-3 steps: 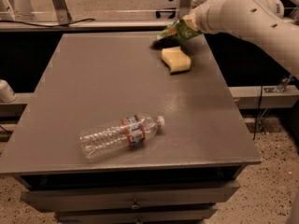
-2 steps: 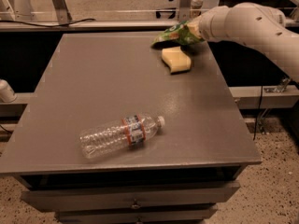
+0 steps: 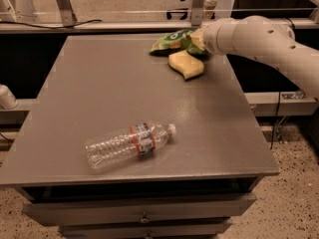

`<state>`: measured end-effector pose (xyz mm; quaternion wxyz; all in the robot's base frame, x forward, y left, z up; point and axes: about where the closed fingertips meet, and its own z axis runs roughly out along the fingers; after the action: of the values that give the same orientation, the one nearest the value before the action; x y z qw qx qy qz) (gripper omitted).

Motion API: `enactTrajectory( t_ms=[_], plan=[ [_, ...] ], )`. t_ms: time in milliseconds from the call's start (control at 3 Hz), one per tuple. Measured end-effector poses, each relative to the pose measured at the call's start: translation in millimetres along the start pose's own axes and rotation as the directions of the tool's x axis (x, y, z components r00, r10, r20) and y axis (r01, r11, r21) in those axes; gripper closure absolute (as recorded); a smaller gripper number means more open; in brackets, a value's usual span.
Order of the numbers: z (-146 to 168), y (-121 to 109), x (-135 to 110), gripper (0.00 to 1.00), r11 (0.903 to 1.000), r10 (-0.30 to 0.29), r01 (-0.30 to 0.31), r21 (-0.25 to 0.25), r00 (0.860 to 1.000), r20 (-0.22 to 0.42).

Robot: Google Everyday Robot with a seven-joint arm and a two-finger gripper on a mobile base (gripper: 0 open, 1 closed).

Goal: Move green rice chip bag near sponge

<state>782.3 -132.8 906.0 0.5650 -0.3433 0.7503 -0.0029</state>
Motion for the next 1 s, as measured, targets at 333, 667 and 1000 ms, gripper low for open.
enactTrajectory(
  t_ms=[333,667,1000],
  plan=[
    [-5.0,27.6,-14.3,1.0,0.999,0.036,-0.035,-0.028,0.999,0.022],
    [-11.1,42.2,-19.3,0.85,0.997,0.065,-0.064,-0.043,0.998,0.023],
    [-14.1,49.0,-19.2,0.63,0.9955,0.081,-0.08,-0.051,0.997,0.016]
  ],
)
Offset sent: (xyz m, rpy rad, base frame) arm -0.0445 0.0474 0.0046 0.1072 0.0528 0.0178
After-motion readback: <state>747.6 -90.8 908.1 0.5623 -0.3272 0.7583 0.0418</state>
